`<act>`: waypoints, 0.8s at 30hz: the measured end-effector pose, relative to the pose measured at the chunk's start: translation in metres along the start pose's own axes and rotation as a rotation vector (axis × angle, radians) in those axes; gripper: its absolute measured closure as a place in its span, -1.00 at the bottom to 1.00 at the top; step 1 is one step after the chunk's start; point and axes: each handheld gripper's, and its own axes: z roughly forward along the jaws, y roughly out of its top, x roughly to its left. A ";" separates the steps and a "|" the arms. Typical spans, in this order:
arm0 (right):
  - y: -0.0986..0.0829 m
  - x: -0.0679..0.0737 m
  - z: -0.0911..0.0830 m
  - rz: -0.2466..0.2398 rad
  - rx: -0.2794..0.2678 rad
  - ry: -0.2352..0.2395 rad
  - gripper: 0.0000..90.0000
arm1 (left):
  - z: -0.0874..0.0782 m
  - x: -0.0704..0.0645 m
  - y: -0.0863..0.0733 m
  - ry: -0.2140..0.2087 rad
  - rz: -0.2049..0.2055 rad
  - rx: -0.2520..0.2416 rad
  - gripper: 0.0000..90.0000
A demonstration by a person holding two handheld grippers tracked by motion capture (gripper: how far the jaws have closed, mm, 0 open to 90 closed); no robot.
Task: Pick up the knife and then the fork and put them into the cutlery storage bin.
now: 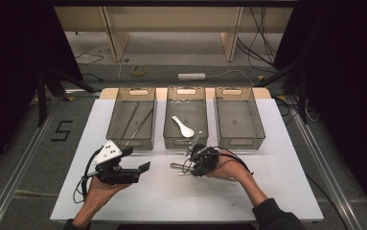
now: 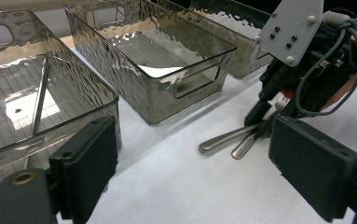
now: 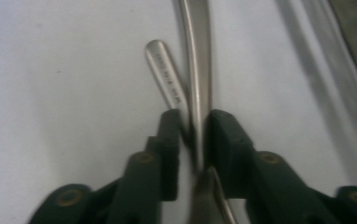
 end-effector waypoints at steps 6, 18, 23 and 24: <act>0.002 0.004 -0.001 -0.005 0.009 -0.013 0.69 | 0.000 0.000 0.000 0.000 0.001 0.000 -0.67; 0.004 0.004 -0.003 -0.047 0.013 -0.031 0.78 | 0.000 0.000 0.000 -0.001 0.007 0.006 -0.67; 0.005 0.006 -0.004 -0.034 0.016 -0.038 0.78 | 0.000 0.000 0.000 -0.001 0.002 0.000 -0.67; 0.005 0.005 -0.004 -0.044 0.023 -0.039 0.78 | 0.000 0.000 0.000 -0.001 0.002 0.000 -0.67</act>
